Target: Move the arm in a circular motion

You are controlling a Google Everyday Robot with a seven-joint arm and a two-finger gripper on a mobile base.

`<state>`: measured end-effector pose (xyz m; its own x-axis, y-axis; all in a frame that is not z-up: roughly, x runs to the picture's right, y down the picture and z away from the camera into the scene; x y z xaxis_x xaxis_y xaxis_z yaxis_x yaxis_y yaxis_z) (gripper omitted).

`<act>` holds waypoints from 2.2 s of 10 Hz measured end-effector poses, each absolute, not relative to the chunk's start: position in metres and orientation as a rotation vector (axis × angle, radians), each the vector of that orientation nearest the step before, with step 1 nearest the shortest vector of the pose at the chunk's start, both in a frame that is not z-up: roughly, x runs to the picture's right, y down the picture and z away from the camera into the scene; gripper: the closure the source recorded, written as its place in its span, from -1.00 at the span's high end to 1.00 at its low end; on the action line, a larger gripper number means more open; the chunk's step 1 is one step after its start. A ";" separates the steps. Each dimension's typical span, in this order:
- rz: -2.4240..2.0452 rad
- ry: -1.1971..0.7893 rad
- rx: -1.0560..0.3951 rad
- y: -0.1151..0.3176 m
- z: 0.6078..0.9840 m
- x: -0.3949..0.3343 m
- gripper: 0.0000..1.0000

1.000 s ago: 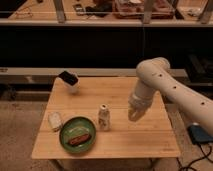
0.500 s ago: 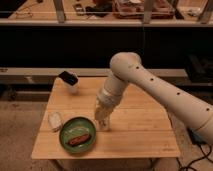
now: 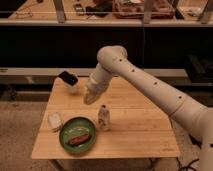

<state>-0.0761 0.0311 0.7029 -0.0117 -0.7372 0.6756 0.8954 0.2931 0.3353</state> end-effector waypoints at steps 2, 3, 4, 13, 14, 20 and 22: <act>-1.234 -0.660 -0.232 0.001 0.778 -0.041 -1.00; -1.182 -0.564 -0.283 0.007 0.809 -0.009 -1.00; -1.149 -0.505 -0.328 0.016 0.828 0.016 -1.00; -1.054 -0.241 -0.699 0.105 0.822 0.249 -1.00; -1.088 -0.247 -0.706 0.112 0.800 0.254 -1.00; -1.252 -0.458 -0.644 0.148 0.682 0.182 -1.00; -1.399 -0.609 -0.507 0.132 0.636 0.094 -1.00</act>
<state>0.0943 0.1324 0.6355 0.0662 -0.7456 0.6631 0.9934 0.1118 0.0266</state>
